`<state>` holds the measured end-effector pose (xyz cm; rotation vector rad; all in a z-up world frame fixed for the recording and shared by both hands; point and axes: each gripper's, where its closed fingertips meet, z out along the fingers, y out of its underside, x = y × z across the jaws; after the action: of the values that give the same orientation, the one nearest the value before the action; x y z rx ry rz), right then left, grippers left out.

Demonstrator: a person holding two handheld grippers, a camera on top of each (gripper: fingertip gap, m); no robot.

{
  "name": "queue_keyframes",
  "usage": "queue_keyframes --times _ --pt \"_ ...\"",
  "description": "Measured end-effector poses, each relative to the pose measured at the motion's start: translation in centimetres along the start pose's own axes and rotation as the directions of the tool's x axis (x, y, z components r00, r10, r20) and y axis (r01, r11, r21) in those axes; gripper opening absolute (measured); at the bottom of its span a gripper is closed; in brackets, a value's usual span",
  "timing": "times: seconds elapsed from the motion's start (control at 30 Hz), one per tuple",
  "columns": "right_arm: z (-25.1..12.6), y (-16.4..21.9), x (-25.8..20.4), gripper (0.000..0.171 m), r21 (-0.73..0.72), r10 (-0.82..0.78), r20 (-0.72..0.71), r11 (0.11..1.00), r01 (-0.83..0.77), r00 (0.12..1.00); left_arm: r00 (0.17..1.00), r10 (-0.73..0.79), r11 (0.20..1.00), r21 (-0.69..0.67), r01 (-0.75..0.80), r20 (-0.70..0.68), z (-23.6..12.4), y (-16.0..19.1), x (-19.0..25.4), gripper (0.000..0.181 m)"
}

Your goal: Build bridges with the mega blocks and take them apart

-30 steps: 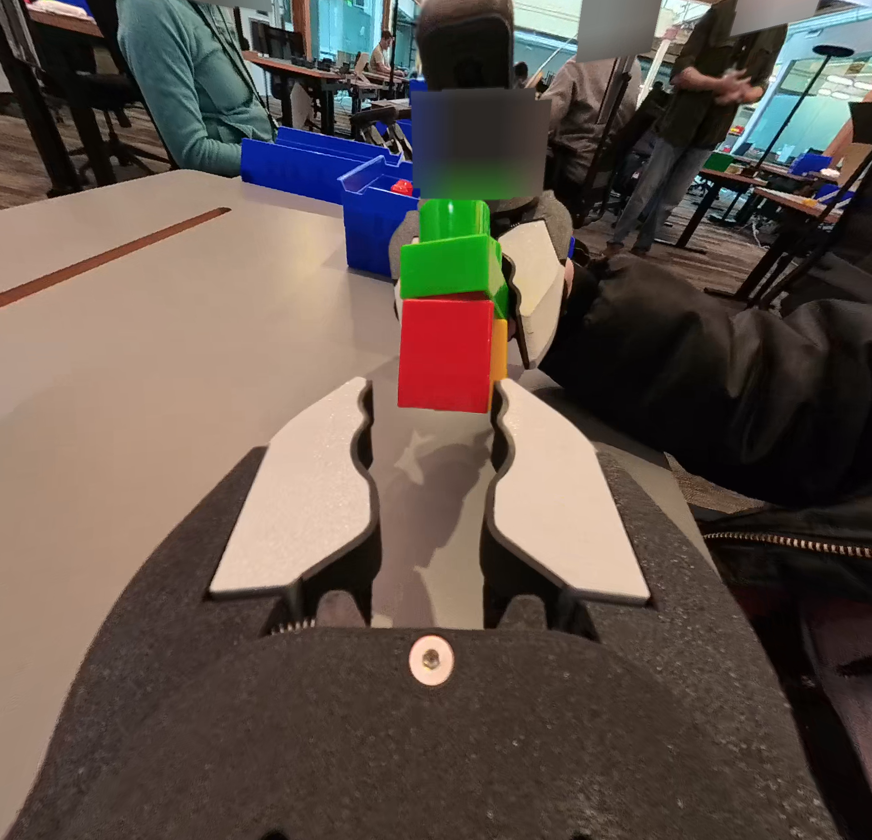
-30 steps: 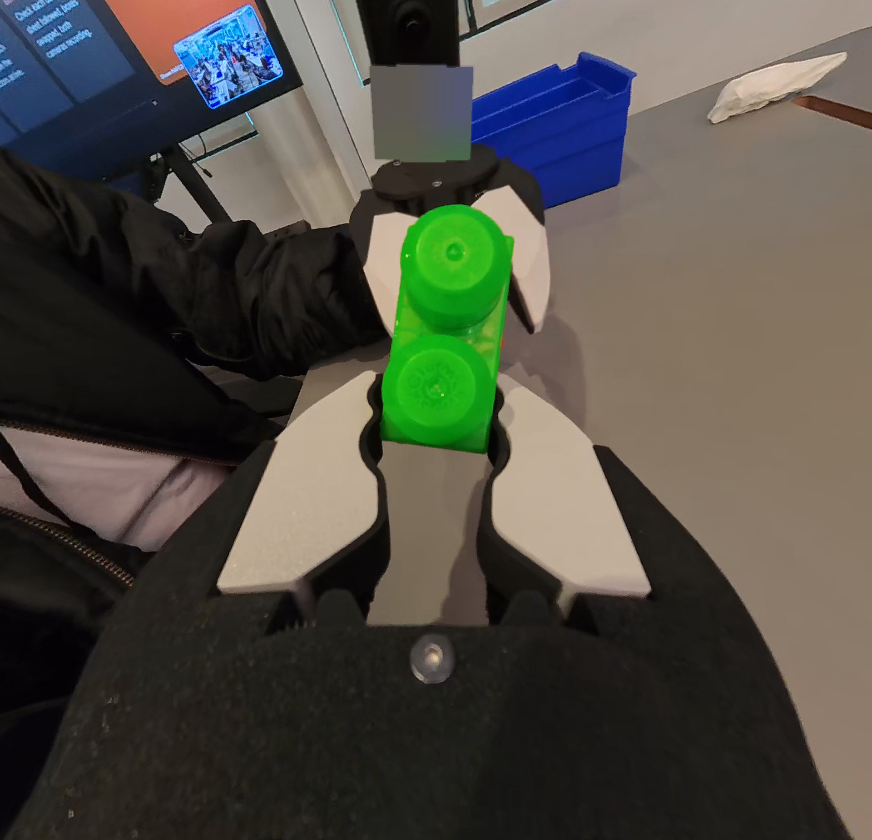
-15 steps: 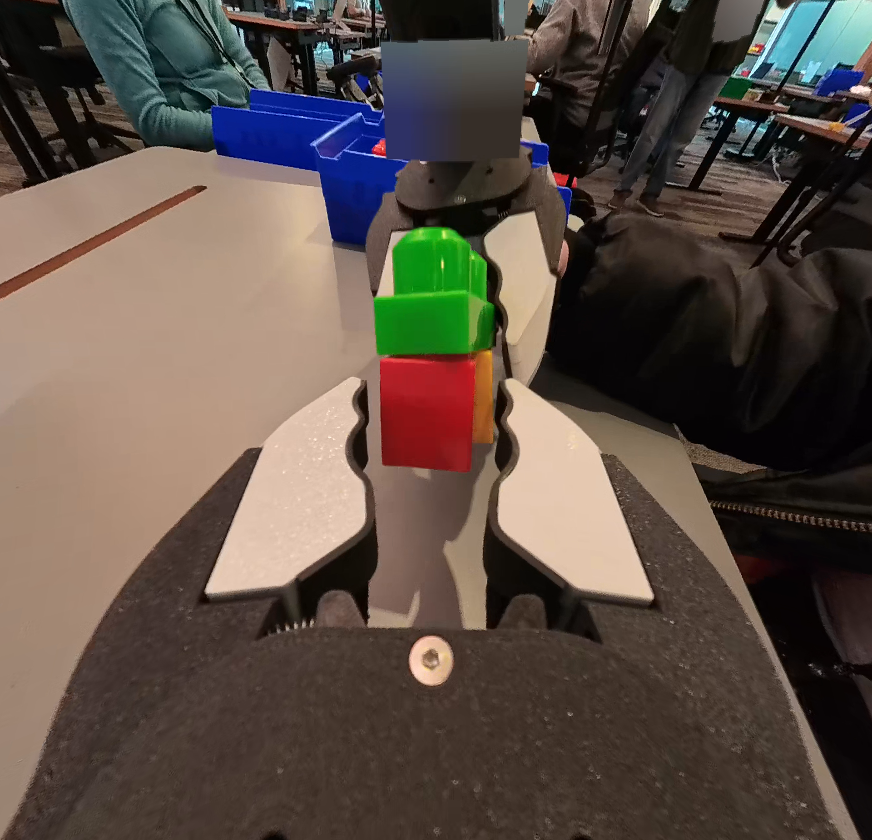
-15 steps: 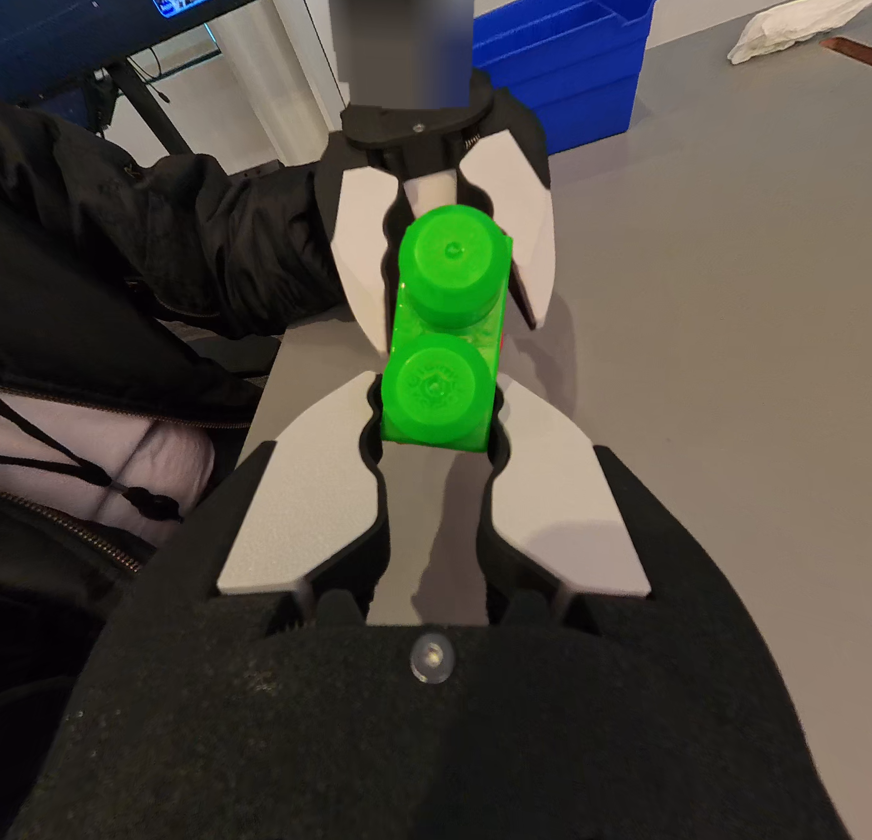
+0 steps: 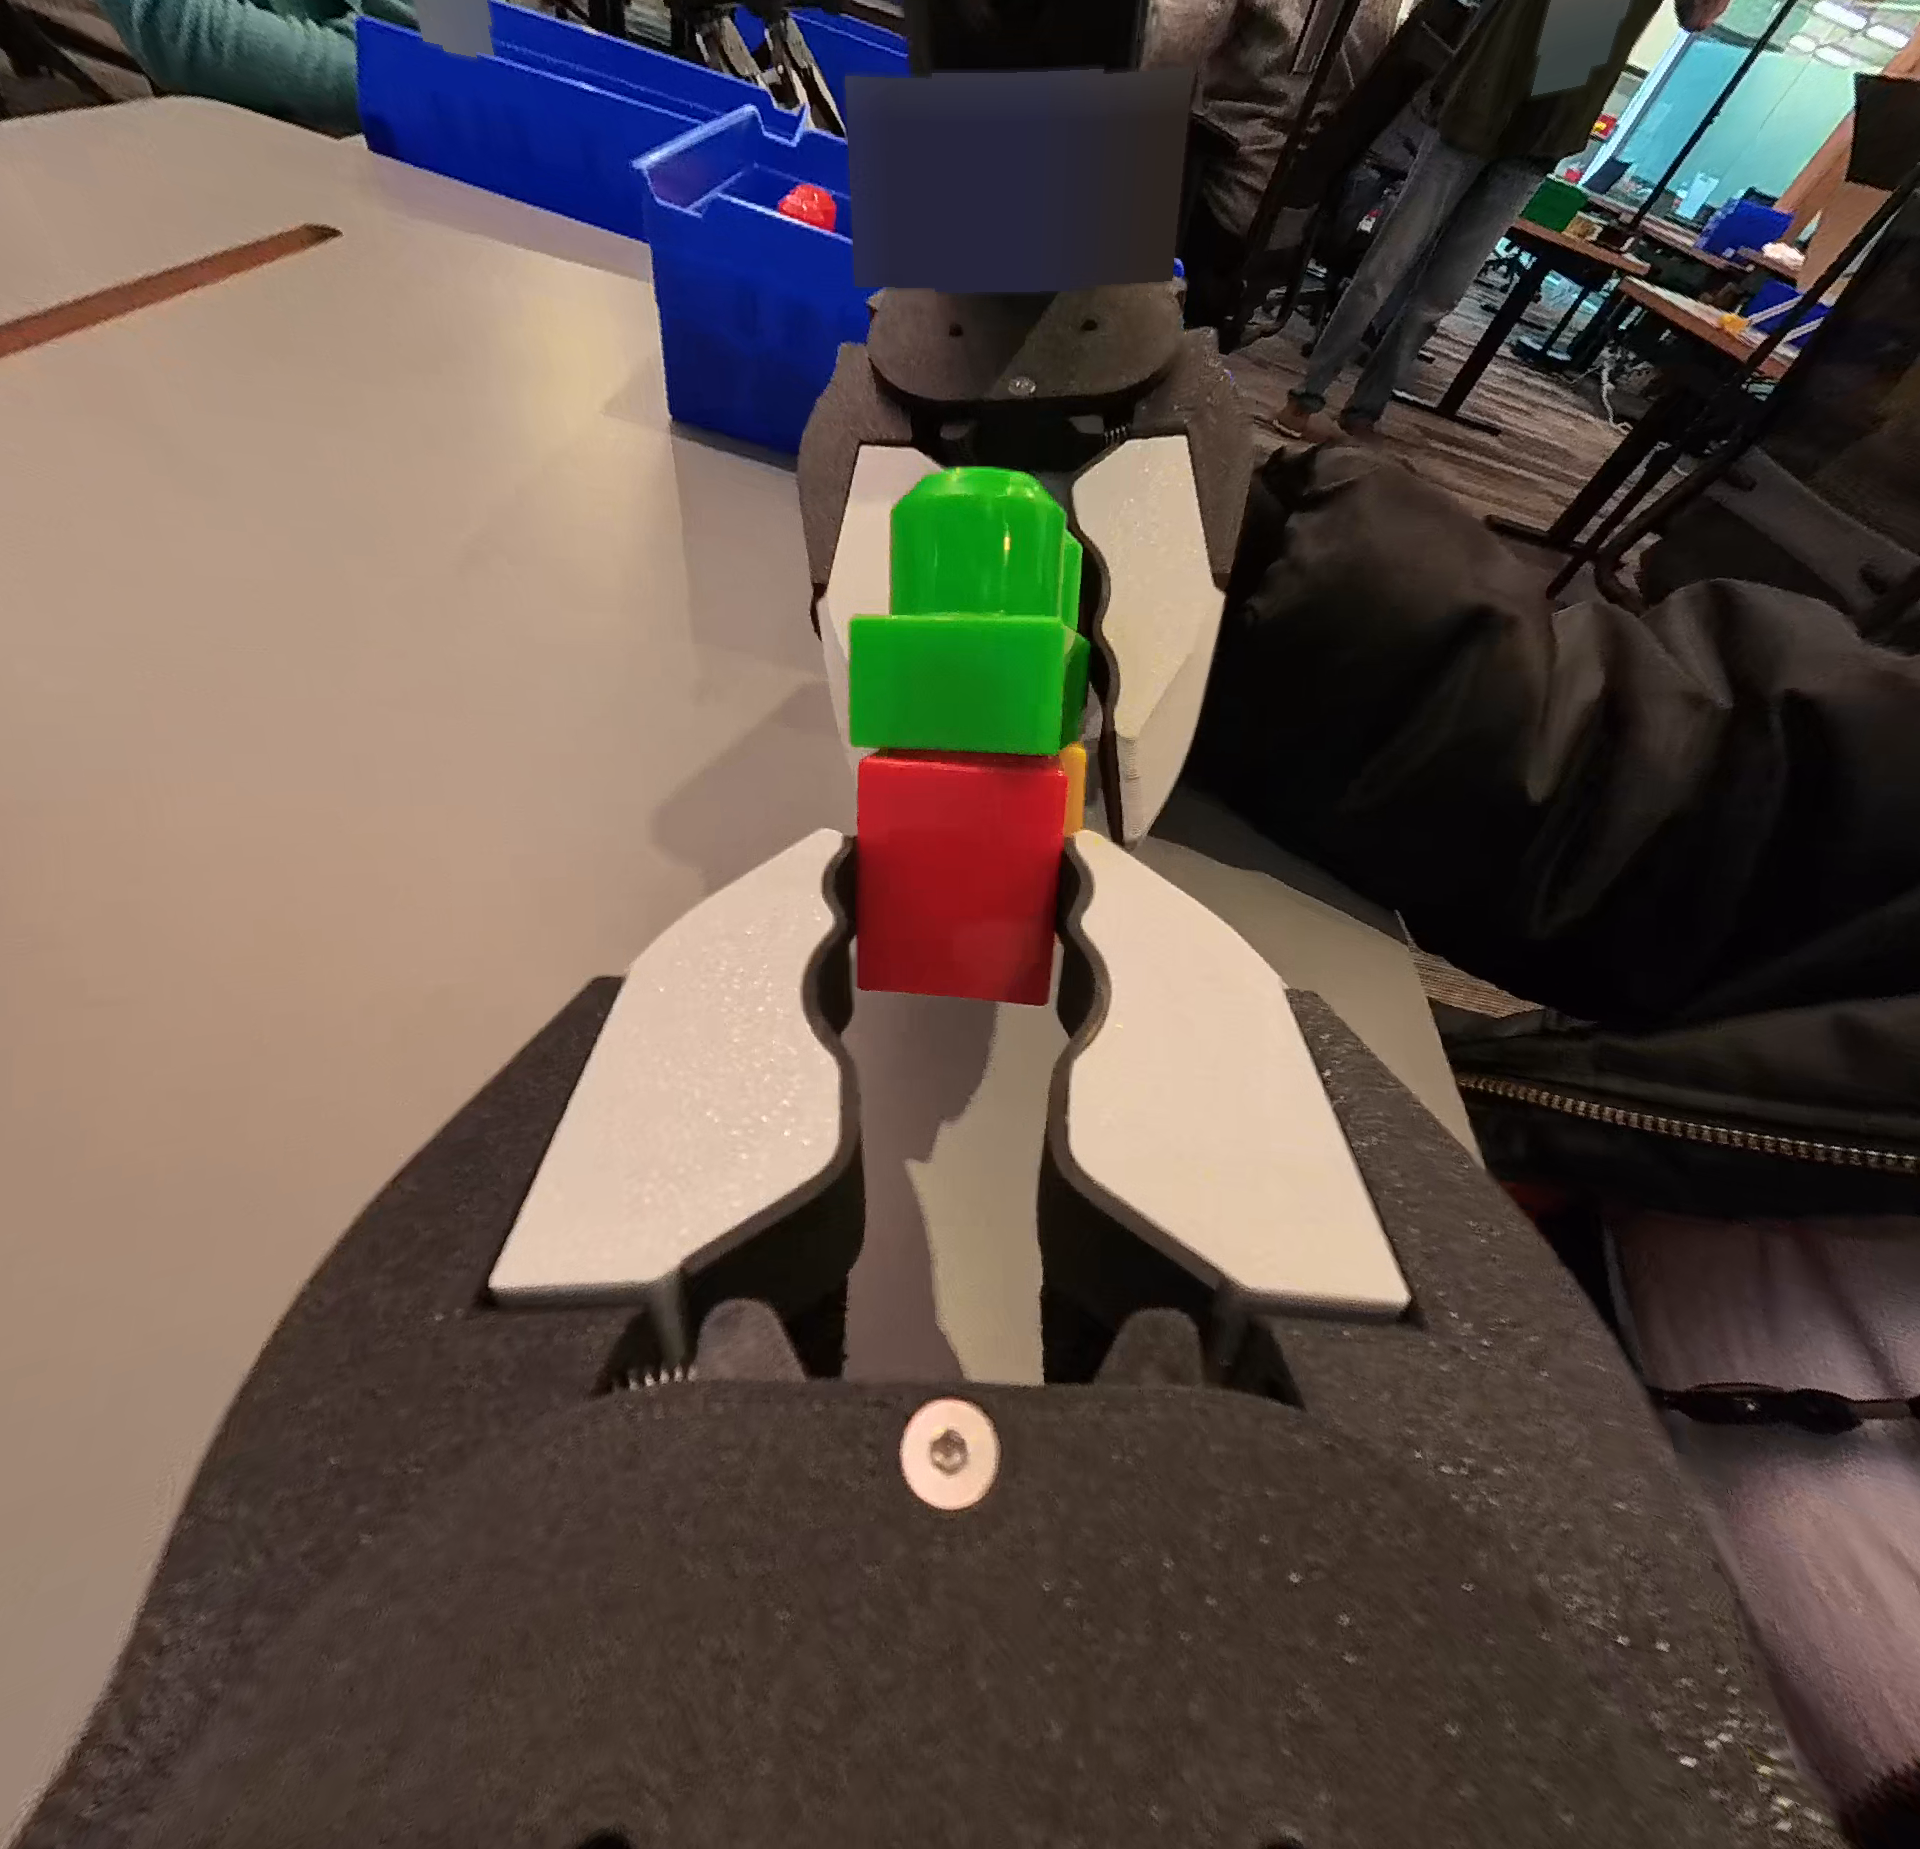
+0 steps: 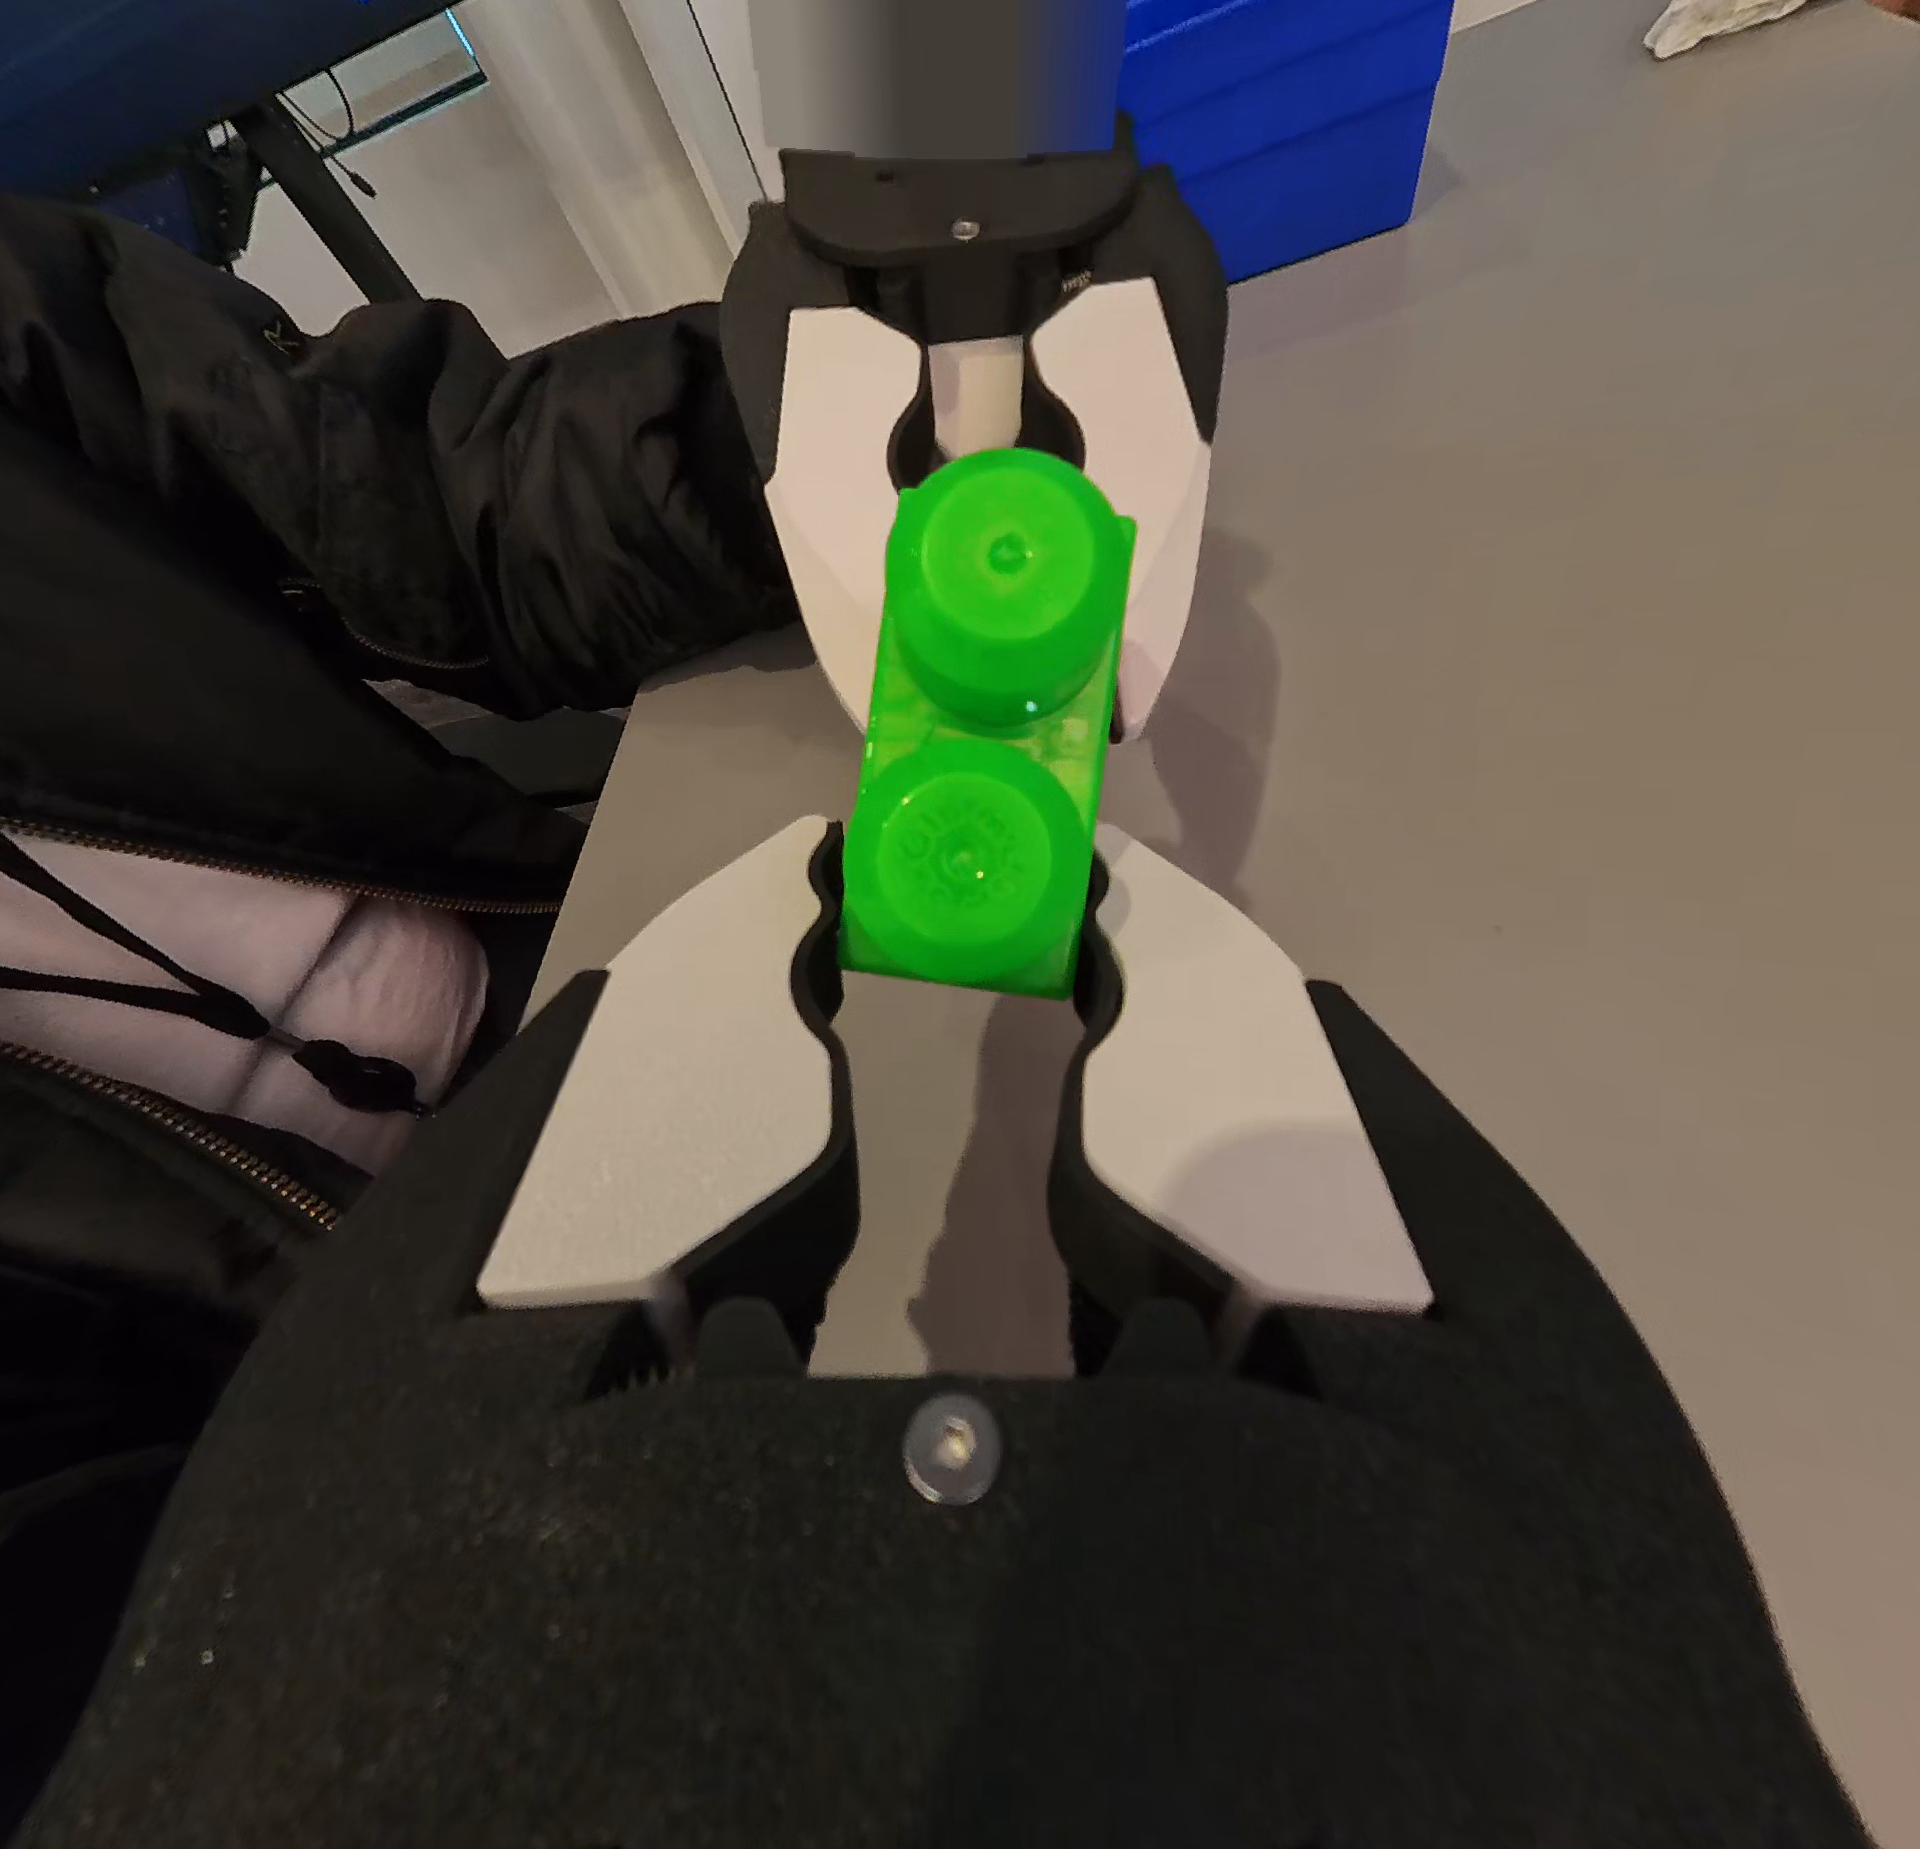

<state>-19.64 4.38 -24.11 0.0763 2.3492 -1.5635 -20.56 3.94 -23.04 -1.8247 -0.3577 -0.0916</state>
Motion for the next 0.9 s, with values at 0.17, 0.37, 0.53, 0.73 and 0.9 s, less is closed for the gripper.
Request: queue_keyframes --times 0.17,0.37,0.53,0.73,0.9 --pt "0.2 0.5 -0.2 0.041 -0.024 0.006 0.018 1.000 -0.006 1.000 0.994 -0.081 0.997 -0.016 0.080 -0.074 0.1 0.5 0.4 0.036" --pt "0.2 0.6 -0.5 0.041 -0.034 0.031 0.037 0.999 -0.030 0.999 0.985 -0.129 0.991 -0.029 0.127 -0.116 0.2 0.7 0.8 0.036" --pt "0.4 0.8 -0.6 0.042 -0.042 0.054 0.048 0.998 -0.052 0.997 0.979 -0.153 0.988 -0.036 0.150 -0.134 0.1 0.7 0.9 0.037" --pt "-1.8 -3.7 1.1 0.049 0.251 0.086 -0.046 0.965 -0.072 0.995 0.952 -0.252 0.967 -0.008 0.254 -0.172 0.2 0.3 0.7 0.036" --pt "-1.5 -4.1 1.2 0.034 0.271 0.130 -0.019 0.955 -0.120 0.991 0.965 -0.220 0.976 -0.027 0.218 -0.140 0.6 0.6 0.7 0.036"
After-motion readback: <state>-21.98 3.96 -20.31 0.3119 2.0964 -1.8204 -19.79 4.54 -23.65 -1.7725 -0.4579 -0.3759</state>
